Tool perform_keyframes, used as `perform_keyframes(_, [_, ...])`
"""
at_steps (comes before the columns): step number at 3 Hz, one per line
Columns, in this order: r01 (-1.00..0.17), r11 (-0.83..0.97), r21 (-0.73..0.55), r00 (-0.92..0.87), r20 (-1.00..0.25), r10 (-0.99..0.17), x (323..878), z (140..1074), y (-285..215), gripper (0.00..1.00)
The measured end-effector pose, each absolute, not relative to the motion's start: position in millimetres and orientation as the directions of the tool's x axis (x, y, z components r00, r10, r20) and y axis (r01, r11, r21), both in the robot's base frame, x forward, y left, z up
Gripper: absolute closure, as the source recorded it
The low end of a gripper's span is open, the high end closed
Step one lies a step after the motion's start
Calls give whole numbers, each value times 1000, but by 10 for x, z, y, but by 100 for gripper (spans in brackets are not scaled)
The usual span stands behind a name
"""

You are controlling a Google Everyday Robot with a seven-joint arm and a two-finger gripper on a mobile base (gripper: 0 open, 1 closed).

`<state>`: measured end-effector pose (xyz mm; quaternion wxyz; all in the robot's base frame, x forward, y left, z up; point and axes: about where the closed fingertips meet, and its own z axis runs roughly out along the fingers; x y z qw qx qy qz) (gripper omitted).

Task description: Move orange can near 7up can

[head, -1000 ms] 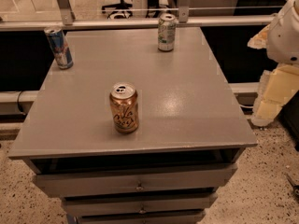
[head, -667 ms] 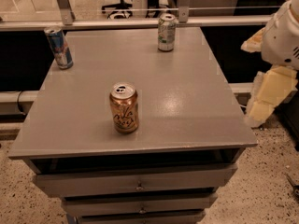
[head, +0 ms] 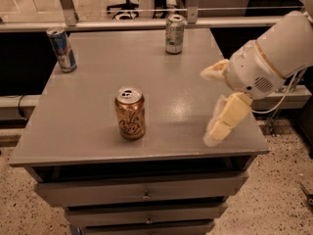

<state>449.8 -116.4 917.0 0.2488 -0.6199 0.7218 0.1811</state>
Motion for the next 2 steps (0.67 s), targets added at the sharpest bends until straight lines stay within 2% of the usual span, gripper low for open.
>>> perform_keyframes(1, [-997, 78, 1, -53, -740, -671, 4463, 9051, -701, 0])
perform_keyframes(2, [-999, -32, 11, 6, -874, -487, 4411, 8974, -176, 0])
